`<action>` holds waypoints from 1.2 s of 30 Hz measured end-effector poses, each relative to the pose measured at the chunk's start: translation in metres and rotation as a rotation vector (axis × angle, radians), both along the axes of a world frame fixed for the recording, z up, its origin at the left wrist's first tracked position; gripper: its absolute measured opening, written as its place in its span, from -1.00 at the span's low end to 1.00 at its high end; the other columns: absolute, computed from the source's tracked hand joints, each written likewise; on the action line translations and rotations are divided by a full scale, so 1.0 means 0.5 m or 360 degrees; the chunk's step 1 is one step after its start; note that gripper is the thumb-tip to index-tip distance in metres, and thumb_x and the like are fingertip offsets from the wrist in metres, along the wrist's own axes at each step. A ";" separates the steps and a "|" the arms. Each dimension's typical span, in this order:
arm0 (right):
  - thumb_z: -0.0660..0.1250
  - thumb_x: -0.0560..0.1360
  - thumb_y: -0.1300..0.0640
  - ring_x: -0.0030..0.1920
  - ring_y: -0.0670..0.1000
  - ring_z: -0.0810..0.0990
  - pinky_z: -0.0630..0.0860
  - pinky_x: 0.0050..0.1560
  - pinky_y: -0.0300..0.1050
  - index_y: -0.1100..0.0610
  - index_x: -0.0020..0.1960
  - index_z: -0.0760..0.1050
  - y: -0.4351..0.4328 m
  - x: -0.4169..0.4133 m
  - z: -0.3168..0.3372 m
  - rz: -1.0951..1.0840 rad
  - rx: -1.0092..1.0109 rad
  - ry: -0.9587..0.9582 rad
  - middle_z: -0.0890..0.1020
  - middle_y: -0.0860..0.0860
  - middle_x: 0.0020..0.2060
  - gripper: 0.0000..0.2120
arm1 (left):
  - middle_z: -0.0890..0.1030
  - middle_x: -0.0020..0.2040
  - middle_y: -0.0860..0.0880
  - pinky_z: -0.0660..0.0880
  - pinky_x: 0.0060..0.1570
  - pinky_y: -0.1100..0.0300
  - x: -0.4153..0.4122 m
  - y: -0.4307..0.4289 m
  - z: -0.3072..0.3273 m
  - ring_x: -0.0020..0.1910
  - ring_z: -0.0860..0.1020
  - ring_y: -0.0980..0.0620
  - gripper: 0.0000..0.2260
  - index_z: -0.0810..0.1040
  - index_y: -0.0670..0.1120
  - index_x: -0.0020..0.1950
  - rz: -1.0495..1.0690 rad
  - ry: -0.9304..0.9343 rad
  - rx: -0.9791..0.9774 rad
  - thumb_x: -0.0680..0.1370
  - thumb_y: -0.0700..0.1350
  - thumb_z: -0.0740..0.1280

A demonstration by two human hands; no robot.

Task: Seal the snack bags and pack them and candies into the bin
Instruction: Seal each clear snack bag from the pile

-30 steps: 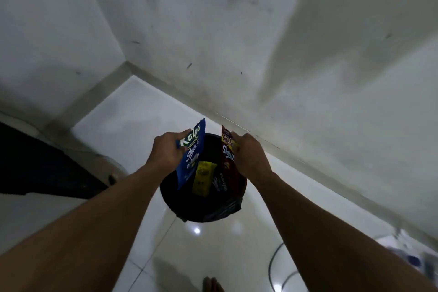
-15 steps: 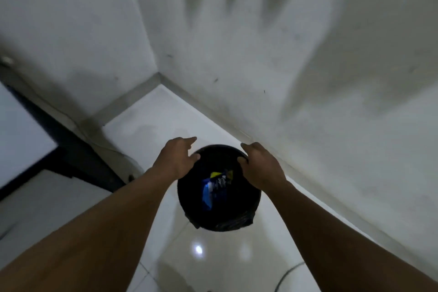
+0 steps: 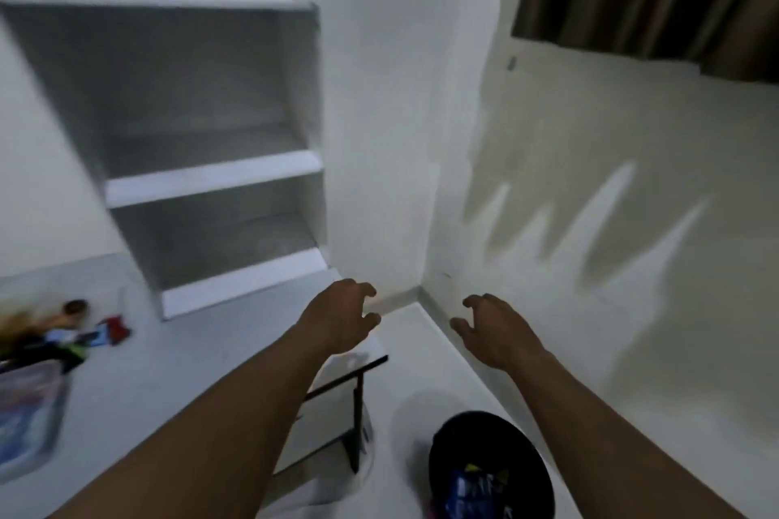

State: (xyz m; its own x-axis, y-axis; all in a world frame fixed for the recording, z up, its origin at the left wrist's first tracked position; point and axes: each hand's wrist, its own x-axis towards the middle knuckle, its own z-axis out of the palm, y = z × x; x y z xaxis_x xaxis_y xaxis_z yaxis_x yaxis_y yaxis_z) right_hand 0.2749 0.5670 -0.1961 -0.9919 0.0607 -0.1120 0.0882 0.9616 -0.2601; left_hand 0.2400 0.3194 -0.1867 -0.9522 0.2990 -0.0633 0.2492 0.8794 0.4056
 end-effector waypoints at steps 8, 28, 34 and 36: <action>0.19 0.62 -0.15 0.35 0.15 0.45 0.40 0.30 -0.06 0.26 0.39 0.40 -0.339 0.036 0.210 0.0339 0.0001 0.0087 0.49 0.17 0.35 -0.46 | 0.50 0.34 -0.08 0.38 0.29 0.11 0.181 -0.399 0.180 0.33 0.45 -0.06 -0.52 0.43 -0.08 0.43 0.0432 0.0152 -0.0071 0.56 0.10 0.32; 0.16 0.60 -0.23 0.27 0.17 0.49 0.48 0.21 0.03 0.21 0.39 0.38 -1.130 -0.086 0.260 0.1219 -0.0069 0.0154 0.48 0.17 0.32 -0.41 | 0.46 0.41 -0.14 0.39 0.28 0.09 0.270 -1.043 0.246 0.37 0.43 -0.10 -0.42 0.38 -0.10 0.47 0.1266 0.0058 -0.0183 0.54 0.18 0.30; 0.15 0.61 -0.21 0.35 0.18 0.43 0.44 0.29 0.06 0.22 0.47 0.30 -1.253 -0.203 0.208 0.1340 -0.0085 0.0052 0.43 0.17 0.38 -0.38 | 0.45 0.42 -0.12 0.38 0.30 0.09 0.177 -1.132 0.206 0.38 0.42 -0.08 -0.39 0.36 -0.09 0.49 0.1354 0.0009 -0.0201 0.53 0.20 0.31; 0.15 0.62 -0.20 0.37 0.18 0.41 0.43 0.31 0.05 0.22 0.48 0.28 -1.290 -0.236 0.184 0.1378 -0.0071 -0.0012 0.41 0.18 0.40 -0.38 | 0.44 0.43 -0.12 0.38 0.31 0.08 0.142 -1.162 0.188 0.39 0.41 -0.09 -0.39 0.35 -0.09 0.49 0.1353 -0.0029 -0.0196 0.53 0.19 0.31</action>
State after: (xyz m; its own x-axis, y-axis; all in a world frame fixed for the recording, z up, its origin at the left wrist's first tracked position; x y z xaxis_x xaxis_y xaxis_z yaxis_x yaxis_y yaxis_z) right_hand 0.1570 -0.0781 -0.1039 -0.6860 -0.7202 -0.1032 -0.6684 0.6799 -0.3016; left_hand 0.3111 -0.2615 -0.0926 -0.8480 -0.5258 -0.0662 -0.5203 0.8023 0.2925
